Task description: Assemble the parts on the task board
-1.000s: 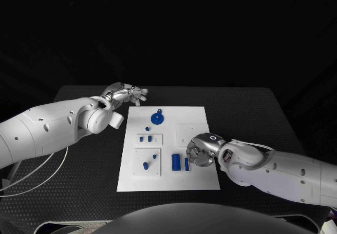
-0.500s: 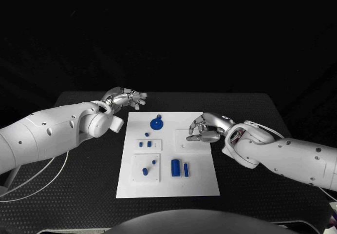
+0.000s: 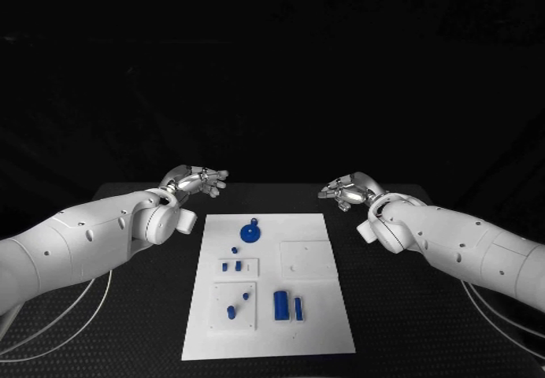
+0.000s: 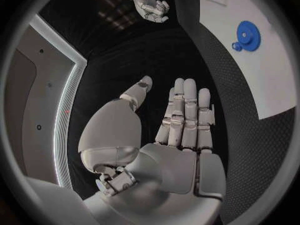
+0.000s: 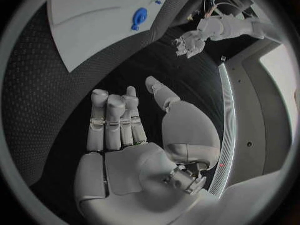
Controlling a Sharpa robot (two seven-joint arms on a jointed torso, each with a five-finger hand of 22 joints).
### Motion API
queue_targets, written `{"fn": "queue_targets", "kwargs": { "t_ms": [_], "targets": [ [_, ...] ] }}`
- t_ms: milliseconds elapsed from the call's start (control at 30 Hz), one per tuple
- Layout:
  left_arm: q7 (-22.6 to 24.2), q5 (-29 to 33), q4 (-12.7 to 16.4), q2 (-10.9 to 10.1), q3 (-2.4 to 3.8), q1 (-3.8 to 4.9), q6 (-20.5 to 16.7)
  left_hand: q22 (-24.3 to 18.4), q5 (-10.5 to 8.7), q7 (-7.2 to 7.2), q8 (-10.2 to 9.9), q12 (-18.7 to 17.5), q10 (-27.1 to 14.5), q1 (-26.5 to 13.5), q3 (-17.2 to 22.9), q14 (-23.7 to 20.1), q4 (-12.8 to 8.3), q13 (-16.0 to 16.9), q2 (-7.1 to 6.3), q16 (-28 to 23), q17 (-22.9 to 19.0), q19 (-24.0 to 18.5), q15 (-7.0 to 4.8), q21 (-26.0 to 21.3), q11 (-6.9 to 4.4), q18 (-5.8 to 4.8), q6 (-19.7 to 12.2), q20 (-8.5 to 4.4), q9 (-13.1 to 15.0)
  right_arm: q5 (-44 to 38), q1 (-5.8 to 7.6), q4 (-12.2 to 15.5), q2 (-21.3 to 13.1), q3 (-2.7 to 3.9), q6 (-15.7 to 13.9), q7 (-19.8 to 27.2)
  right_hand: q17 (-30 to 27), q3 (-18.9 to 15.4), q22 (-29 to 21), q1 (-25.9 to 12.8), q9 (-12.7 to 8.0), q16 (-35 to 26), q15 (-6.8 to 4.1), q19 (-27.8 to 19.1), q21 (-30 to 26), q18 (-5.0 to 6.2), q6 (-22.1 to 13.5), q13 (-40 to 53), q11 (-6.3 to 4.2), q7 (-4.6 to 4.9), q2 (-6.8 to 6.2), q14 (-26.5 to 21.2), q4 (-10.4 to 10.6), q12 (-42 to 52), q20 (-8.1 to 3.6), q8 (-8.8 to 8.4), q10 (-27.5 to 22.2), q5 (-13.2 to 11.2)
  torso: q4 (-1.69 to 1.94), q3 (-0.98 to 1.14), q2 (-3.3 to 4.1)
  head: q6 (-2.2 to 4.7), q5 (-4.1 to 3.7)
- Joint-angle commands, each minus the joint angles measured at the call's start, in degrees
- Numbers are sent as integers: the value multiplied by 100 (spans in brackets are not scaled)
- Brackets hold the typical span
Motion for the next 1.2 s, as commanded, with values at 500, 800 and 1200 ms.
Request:
{"fn": "queue_targets", "kwargs": {
  "t_ms": [500,800,1200],
  "targets": [
    [602,932,-642,481,19,24,9,-502,-9,-200,-310,-38,-1674,-189,37,-1754,-24,-778,58,-2405,-799,-1485,595,-1249,59,-219,-788,686,-259,2274,-196,-928,568,457,1242,723,-2707,5,-1564,-51,-238,-4298,1417,-2856,-3169,-480,-959,-4443,818,284,240,-2161,-48,-4153,1081,-310,-1286,33,-22,34,-182,913,128],
    [449,788,-565,452,27,0,-115,-4663,-461,-838,-1594,-406,-7305,-5778,-2527,-5511,770,-1548,785,-4941,-2752,-3351,-98,-6163,-497,-219,-5311,325,-3210,2127,-196,-853,516,483,954,599,-6007,-2770,-7470,-5356,-3247,-6523,590,-5968,-5283,-1336,-5604,-6440,-8,-628,600,-6956,1607,-5706,47,-1508,-6376,-1176,-3,65,-213,888,113],
    [838,833,912,10,323,-355,-1341,-4663,-461,-838,-1594,-406,-7305,-5778,-2527,-5511,770,-1548,785,-4941,-2752,-3351,-98,-6163,-497,-219,-5311,325,-3210,2734,-228,626,-62,381,-205,1140,-6007,-2770,-7470,-5356,-3247,-6523,590,-5968,-5283,-1336,-5604,-6440,-8,-628,600,-6956,1607,-5706,47,-1508,-6376,-1176,108,237,-440,723,-13]
  ]
}}
